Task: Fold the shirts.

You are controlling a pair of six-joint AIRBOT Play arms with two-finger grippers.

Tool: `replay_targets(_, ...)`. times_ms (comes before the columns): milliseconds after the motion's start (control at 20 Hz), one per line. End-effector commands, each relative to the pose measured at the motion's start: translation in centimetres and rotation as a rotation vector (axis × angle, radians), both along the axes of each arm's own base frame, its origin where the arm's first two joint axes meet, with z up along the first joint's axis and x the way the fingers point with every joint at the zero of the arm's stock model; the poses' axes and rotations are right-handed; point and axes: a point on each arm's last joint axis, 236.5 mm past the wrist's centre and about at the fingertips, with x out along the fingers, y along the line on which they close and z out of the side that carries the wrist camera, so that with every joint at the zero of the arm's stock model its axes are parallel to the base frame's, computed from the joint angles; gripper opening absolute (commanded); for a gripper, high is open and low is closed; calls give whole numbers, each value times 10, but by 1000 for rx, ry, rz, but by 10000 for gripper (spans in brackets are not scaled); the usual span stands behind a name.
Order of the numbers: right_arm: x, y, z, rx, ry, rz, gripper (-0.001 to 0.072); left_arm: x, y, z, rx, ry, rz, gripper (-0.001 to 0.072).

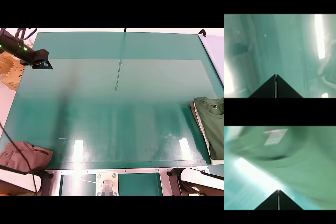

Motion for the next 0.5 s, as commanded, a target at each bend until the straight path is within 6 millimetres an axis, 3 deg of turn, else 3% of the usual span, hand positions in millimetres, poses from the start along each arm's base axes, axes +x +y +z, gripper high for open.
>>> replay_targets(0, 34, 96, -18, 60, -102, 241, 13, -38, -5, -9, -12, 51, 18, 20)
replay_targets(100, 14, 150, -47, 89, -78, 369, 14, -72, -8, -25, -19, 81, 40, 20)
replay_targets(250, -20, 212, -83, 156, -52, 493, 14, -126, -13, -54, -22, 115, 58, 20)
replay_targets(350, -27, 235, -92, 178, -63, 542, 14, -152, -15, -70, -18, 125, 64, 21)
replay_targets(450, -28, 248, -93, 179, -67, 586, 16, -166, -13, -81, -6, 136, 68, 21)
